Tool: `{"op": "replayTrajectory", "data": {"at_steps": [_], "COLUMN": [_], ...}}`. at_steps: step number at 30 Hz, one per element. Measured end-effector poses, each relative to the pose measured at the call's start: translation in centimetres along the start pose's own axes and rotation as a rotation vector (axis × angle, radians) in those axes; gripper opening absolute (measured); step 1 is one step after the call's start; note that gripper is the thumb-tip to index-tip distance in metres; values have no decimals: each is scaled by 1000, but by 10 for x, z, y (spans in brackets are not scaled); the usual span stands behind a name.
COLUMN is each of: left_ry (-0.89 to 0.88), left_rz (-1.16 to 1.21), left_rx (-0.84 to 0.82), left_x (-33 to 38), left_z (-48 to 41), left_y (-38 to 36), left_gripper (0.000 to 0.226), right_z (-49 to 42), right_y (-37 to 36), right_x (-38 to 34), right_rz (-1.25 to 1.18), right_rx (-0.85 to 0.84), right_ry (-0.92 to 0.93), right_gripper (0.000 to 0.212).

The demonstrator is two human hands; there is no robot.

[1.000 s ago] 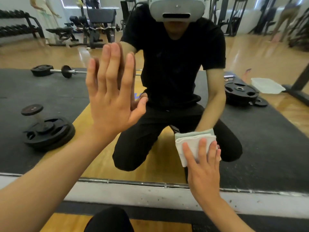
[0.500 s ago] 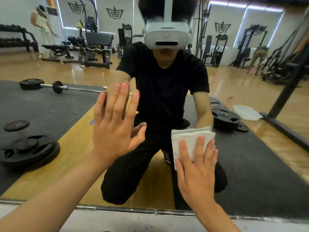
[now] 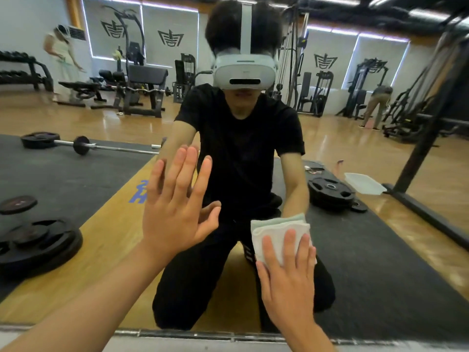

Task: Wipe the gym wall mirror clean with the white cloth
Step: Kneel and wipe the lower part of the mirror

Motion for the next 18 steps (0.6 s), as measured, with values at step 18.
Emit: {"op": "replayTrajectory", "data": {"at_steps": [18], "left_ry": [0], "left_rz": [0], "left_rx": [-2], "left_x": [2], "left_z": [-2], "left_y": [0], "left_gripper": [79], "right_z": [-71], "right_y": [83], "right_x": [48], "right_rz": [243], "right_rx": [176], "right_ry": [261], "right_gripper": [60]}}
Point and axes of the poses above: each hand's wrist, its own z-axis away from the middle knuckle, its own y-axis out of the back of the hand, x = y × z, the point moved 7 cm from there along -z, towards the middle knuckle, and after that the axes turned 8 degrees about -x, right-handed, at the moved point
